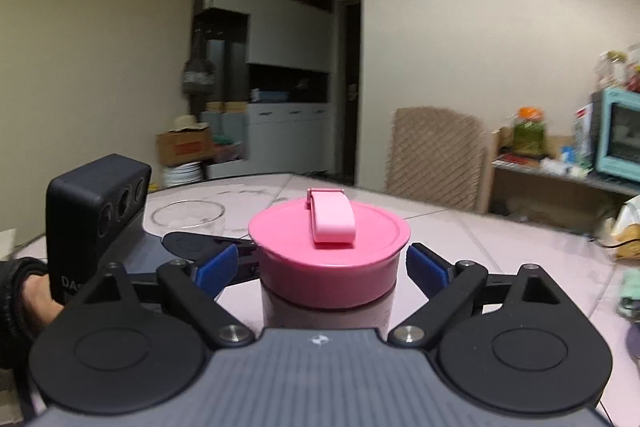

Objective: Unscrew bottle cap and pour
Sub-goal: 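Regrip the cap and twist it again with the right gripper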

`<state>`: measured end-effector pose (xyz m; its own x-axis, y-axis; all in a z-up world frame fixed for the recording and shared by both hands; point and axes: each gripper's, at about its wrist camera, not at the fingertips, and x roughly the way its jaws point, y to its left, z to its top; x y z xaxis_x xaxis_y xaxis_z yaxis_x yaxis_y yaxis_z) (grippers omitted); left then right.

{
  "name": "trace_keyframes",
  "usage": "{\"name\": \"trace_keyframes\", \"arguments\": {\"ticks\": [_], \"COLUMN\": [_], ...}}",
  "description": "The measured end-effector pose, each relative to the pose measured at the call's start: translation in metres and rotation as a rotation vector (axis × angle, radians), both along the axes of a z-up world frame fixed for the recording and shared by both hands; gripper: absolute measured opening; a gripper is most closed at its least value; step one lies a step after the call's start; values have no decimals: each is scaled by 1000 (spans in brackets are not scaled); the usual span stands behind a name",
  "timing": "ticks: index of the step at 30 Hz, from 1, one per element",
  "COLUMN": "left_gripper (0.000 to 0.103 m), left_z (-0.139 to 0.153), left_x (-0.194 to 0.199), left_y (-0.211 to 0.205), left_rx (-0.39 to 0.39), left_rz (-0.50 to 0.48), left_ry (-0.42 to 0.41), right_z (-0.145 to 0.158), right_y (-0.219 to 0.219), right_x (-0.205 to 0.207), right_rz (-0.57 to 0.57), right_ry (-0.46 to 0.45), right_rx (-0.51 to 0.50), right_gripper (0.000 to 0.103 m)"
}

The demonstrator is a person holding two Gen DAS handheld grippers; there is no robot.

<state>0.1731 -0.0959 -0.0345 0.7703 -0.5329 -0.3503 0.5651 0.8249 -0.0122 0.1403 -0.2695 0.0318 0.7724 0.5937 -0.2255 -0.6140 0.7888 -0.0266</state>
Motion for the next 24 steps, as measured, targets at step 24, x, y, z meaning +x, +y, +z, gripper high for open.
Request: {"name": "trace_keyframes", "arguments": {"ticks": [24], "left_gripper": [90], "left_z": [0], "left_x": [0], "left_y": [1], "left_rx": [0], "left_rz": [0], "left_ry": [0], "right_z": [-15], "right_y": [38], "right_x": [5], "right_rz": [-193], "right_ry": [9], "right_rx": [18], "right_gripper": [85]}}
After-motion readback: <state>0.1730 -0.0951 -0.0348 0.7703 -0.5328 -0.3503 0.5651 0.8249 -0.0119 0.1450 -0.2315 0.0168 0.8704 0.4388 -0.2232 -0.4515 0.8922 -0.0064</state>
